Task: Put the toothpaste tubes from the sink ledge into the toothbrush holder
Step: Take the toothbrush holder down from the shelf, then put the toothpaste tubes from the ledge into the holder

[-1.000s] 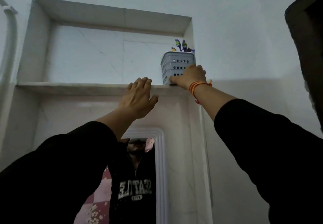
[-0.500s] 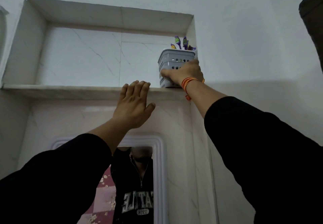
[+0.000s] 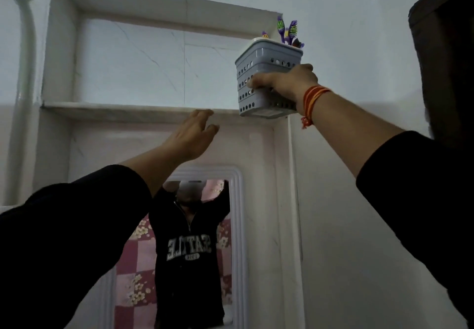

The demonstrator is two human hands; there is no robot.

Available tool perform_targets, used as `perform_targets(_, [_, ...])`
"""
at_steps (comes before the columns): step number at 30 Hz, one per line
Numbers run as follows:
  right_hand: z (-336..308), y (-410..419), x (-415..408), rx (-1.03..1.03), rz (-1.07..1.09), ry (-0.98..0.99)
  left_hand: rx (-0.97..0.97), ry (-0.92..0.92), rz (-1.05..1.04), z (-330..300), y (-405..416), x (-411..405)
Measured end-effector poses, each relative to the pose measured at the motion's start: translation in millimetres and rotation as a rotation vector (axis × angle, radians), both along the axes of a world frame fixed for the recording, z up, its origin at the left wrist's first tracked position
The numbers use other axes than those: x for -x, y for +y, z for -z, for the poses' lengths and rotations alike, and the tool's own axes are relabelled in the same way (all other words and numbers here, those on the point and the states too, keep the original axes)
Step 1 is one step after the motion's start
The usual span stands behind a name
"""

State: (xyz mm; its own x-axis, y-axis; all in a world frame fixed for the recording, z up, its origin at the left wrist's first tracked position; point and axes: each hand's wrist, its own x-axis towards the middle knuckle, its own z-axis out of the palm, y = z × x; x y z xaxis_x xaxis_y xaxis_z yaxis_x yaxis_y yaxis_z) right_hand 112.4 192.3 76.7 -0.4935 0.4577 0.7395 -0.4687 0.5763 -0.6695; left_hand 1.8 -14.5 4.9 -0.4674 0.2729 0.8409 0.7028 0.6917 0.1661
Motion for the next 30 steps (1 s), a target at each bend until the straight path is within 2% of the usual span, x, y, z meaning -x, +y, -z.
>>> perform_targets(6, [95.5, -29.8, -28.4, 0.041, -0.031, -0.111, -0.053, -0.127, 0.065, 76.1, -41.2, -32.9])
perform_targets(13, [272.5, -58.3, -15.9, 0.166, -0.032, -0.243, -0.010, -0.368, 0.184, 212.4, -69.6, -55.4])
perform_targets(18, [402.3, -66.6, -13.6, 0.191, -0.031, -0.308, 0.093, -0.609, 0.146, 321.2, -67.0, -47.0])
perform_targets(24, [557.3, -63.0, -7.7, 0.199, -0.036, -0.437, 0.314, -0.817, 0.059, 424.2, -48.7, -8.1])
perform_targets(30, [682.5, -63.6, -9.9, 0.321, -0.102, -0.549, 0.743, -0.922, -0.014, 513.3, -2.9, 44.2])
